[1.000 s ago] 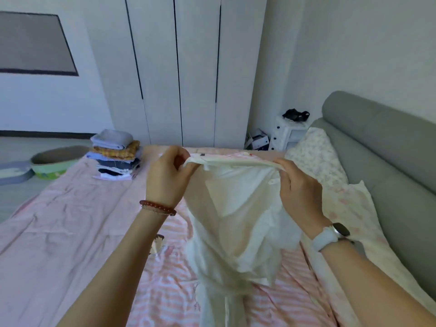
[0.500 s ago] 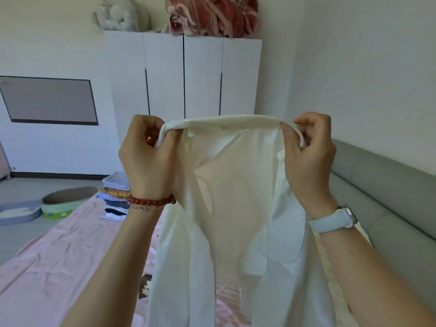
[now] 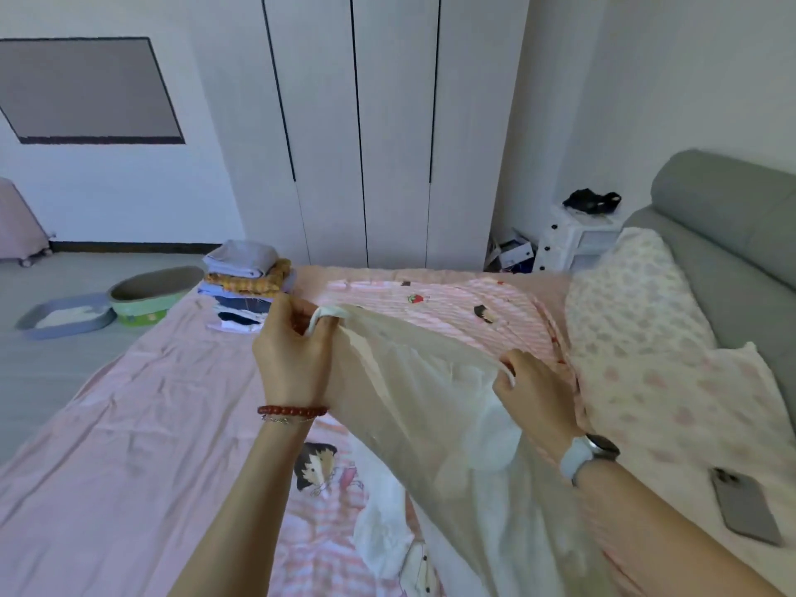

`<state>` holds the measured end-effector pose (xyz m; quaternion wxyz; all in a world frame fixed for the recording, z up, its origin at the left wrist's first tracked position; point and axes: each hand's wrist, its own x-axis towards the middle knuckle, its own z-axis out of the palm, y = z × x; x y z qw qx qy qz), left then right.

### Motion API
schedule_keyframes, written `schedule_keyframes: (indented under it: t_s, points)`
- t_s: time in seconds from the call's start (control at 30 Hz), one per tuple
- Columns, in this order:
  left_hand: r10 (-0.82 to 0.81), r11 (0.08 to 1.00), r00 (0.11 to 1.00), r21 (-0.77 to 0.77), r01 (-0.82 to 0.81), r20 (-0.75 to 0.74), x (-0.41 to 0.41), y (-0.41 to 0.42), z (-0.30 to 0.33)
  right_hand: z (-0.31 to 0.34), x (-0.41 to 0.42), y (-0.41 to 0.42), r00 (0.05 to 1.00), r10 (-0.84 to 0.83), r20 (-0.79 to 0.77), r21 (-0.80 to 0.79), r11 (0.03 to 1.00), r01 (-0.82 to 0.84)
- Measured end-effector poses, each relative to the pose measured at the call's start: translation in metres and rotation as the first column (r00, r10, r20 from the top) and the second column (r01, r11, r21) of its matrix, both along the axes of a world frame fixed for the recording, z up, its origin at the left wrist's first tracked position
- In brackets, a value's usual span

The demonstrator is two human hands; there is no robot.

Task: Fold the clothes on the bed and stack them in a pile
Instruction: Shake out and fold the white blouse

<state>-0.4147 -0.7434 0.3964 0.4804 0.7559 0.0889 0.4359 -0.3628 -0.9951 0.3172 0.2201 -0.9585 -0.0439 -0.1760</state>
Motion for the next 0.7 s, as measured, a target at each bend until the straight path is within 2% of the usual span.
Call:
schedule_keyframes:
  t_s: [0.07, 0.17, 0.3, 0.4, 0.47, 0.57, 0.7]
  points:
    - [-0.042, 0.998, 0.995, 0.048, 0.047, -0.091, 0.010, 0.010, -0.024, -0.025, 0.008, -0.002, 0.999, -0.029, -0.025, 0.145, 0.989, 0.032]
    - [-0.127, 0.989, 0.969, 0.049, 0.141, -0.213, 0.017, 0.026, -0.054, -0.038, 0.019, -0.010, 0.987, 0.086, -0.139, 0.396, 0.918, -0.025]
    - [-0.156, 0.984, 0.913, 0.017, 0.175, -0.376, 0.016, 0.045, -0.079, -0.029, 0.019, -0.025, 0.926, 0.285, -0.248, 0.540, 0.834, -0.112]
    - [-0.198, 0.979, 0.896, -0.027, 0.204, -0.397, 0.008, 0.051, -0.089, -0.022, 0.008, -0.031, 0.914, 0.364, -0.180, 0.640, 0.749, -0.172]
    - [-0.205, 0.978, 0.891, -0.041, 0.206, -0.404, 0.000, 0.052, -0.093, -0.019, -0.004, -0.034, 0.912, 0.392, -0.125, 0.640, 0.734, -0.228]
    - [-0.179, 0.984, 0.895, -0.050, 0.174, -0.408, -0.013, 0.050, -0.097, -0.019, -0.024, -0.037, 0.897, 0.428, -0.111, 0.495, 0.807, -0.324]
    - [-0.141, 0.990, 0.924, -0.068, 0.125, -0.357, -0.035, 0.049, -0.095, -0.026, -0.056, -0.045, 0.817, 0.498, -0.292, 0.410, 0.837, -0.364]
